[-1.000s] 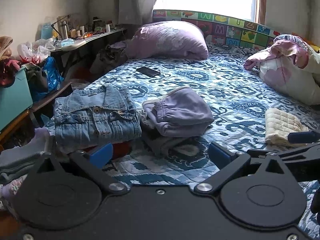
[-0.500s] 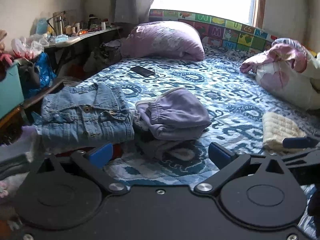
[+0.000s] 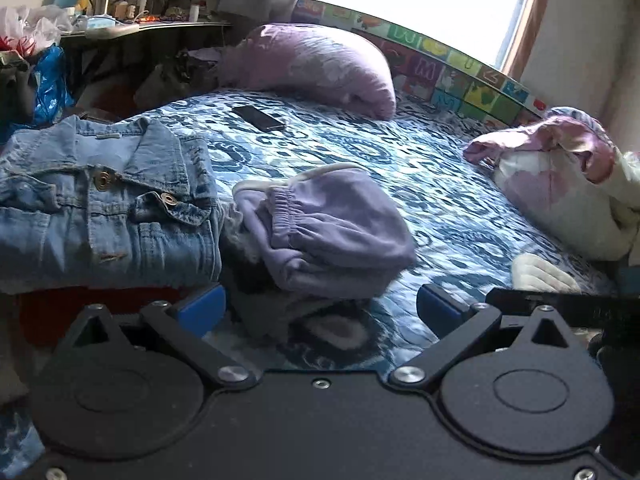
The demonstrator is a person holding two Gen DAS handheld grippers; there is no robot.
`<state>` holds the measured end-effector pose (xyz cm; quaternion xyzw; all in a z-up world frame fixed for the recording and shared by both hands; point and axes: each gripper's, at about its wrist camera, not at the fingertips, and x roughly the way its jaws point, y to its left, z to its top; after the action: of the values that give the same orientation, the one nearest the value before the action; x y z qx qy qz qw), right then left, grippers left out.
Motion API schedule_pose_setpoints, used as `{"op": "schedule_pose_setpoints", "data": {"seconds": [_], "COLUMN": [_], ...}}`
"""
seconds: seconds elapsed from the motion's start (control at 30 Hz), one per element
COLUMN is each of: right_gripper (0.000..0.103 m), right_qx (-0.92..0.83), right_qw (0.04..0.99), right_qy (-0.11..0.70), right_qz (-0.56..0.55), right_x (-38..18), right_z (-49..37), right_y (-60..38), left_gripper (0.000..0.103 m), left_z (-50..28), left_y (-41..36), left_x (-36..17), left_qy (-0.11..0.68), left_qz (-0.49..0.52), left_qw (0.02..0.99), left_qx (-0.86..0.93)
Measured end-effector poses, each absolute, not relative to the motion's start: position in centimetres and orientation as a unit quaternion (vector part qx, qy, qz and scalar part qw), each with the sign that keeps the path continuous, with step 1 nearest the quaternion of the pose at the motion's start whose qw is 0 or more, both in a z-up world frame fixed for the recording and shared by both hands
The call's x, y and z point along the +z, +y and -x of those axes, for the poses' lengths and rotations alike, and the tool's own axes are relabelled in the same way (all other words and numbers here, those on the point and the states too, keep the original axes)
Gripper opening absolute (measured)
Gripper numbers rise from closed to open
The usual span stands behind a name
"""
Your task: Fold clothes
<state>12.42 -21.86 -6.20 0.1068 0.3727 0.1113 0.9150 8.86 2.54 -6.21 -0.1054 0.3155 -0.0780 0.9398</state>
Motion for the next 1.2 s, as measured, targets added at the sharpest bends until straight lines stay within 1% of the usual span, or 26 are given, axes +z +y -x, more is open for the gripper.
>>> {"op": "schedule_pose_setpoints", "data": {"seconds": [0.1,0.17,0.3,0.37,0.4,0.47,0.5,0.57,0.6,0.63,0.7,0.73,0.83,1.0,1.1,1.2], "right_gripper": [0.103,0.103,0.103,0.103,0.103,0.103,0.103,0.103,0.103,0.103,0.103,0.103,0.103,0.103,0.103,0.103], "right_qx": [0.122,0.133,0.146,0.154,0.158,0.162,0.163,0.164,0.164,0.165,0.165,0.165,0.164,0.167,0.172,0.179], "right_qw": [0.905,0.903,0.897,0.891,0.889,0.885,0.883,0.879,0.877,0.875,0.873,0.872,0.871,0.868,0.865,0.863], "right_qy": [0.384,0.383,0.379,0.381,0.381,0.383,0.386,0.391,0.393,0.395,0.398,0.399,0.396,0.388,0.385,0.383], "right_qz": [-0.136,-0.144,-0.176,-0.193,-0.199,-0.207,-0.210,-0.217,-0.221,-0.225,-0.230,-0.230,-0.240,-0.261,-0.272,-0.277], "right_x": [-7.5,-8.5,-10.8,-12.0,-12.5,-13.5,-13.9,-14.7,-15.1,-15.3,-15.6,-15.6,-14.8,-13.1,-11.5,-9.5], "right_z": [-15.1,-16.6,-17.9,-18.3,-18.5,-18.6,-18.6,-18.7,-18.8,-18.5,-17.7,-17.3,-15.2,-11.4,-8.4,-5.0], "right_y": [-22.4,-22.5,-22.5,-22.6,-22.6,-22.5,-22.5,-22.6,-22.6,-22.8,-23.0,-23.2,-24.2,-26.1,-27.6,-29.7], "left_gripper": [0.096,0.071,0.067,0.059,0.057,0.046,0.043,0.032,0.027,0.019,0.009,0.007,0.006,0.005,0.005,0.005], "left_z": [-10.5,-11.7,-14.3,-15.2,-15.6,-16.4,-16.6,-17.1,-17.2,-17.4,-17.4,-17.2,-15.3,-10.6,-7.9,-4.8], "left_y": [2.4,2.4,2.8,2.7,2.7,2.3,2.2,2.1,2.1,2.0,2.4,2.6,2.4,0.0,-0.9,-1.9], "left_x": [-7.6,-8.6,-10.5,-11.2,-11.6,-12.4,-12.7,-13.1,-13.2,-13.3,-13.0,-12.6,-10.1,-3.1,0.4,2.3], "left_qy": [0.304,0.304,0.309,0.309,0.310,0.316,0.317,0.316,0.316,0.316,0.317,0.317,0.295,0.242,0.222,0.216], "left_qz": [0.095,0.092,0.099,0.102,0.101,0.088,0.087,0.081,0.080,0.078,0.093,0.103,0.118,0.096,0.091,0.085], "left_qw": [0.944,0.944,0.942,0.941,0.941,0.941,0.941,0.943,0.943,0.943,0.941,0.940,0.941,0.953,0.955,0.955], "left_qx": [-0.081,-0.092,-0.089,-0.090,-0.089,-0.078,-0.075,-0.070,-0.066,-0.062,-0.071,-0.076,-0.112,-0.159,-0.177,-0.185]}}
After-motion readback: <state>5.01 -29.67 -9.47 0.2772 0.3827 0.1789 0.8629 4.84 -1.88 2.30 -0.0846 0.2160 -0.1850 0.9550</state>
